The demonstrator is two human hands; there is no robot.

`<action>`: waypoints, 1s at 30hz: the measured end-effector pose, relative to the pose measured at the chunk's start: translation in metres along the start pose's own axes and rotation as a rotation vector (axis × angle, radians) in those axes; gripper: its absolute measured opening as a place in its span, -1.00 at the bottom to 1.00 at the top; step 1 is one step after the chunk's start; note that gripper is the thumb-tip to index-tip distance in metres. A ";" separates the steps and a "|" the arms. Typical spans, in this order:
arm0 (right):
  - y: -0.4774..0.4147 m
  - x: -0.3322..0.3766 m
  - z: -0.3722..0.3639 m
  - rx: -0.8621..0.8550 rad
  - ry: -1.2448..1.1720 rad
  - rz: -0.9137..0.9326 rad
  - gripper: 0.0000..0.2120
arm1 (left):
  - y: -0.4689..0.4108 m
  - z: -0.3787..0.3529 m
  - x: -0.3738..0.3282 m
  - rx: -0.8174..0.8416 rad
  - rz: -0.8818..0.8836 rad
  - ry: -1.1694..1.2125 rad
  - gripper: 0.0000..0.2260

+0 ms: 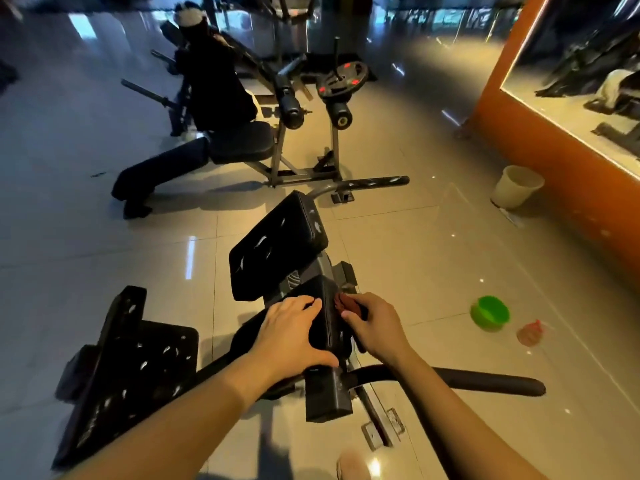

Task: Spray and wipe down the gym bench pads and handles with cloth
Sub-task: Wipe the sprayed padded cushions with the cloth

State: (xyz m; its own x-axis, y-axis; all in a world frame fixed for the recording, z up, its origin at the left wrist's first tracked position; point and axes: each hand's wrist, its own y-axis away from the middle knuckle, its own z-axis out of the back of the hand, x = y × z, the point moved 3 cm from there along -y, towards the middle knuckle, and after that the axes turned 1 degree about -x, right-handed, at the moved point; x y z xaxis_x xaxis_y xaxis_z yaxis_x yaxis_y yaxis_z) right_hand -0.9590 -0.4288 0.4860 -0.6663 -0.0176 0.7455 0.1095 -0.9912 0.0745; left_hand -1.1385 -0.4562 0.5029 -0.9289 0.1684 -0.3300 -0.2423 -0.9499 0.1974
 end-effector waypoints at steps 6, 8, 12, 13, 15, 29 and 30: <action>0.008 0.007 0.008 0.032 0.042 0.145 -0.75 | 0.000 -0.001 0.002 0.011 0.029 0.036 0.04; 0.022 0.010 0.008 0.084 0.097 0.224 -0.73 | 0.000 -0.002 0.003 0.009 0.039 0.051 0.03; 0.049 0.006 0.013 0.207 0.188 0.351 -0.70 | 0.000 -0.004 0.001 0.019 0.075 0.071 0.01; 0.045 0.005 0.014 0.201 0.196 0.366 -0.71 | -0.001 -0.005 0.001 0.029 0.086 0.072 0.02; 0.019 0.004 0.012 0.129 0.203 0.385 -0.74 | 0.000 -0.005 0.000 0.053 0.112 0.079 0.03; 0.034 -0.011 0.016 0.295 0.141 0.480 -0.75 | 0.008 -0.005 -0.006 0.058 0.169 0.201 -0.01; 0.022 -0.008 0.014 0.259 0.152 0.482 -0.77 | 0.008 -0.004 -0.007 0.062 0.172 0.200 -0.02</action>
State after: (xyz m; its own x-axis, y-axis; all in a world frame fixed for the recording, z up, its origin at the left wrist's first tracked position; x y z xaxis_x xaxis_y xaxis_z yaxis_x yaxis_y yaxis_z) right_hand -0.9410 -0.4489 0.4913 -0.5925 -0.4977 0.6334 0.5920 -0.8023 -0.0766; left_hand -1.1331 -0.4664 0.5029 -0.8857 -0.0556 -0.4610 -0.1078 -0.9410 0.3208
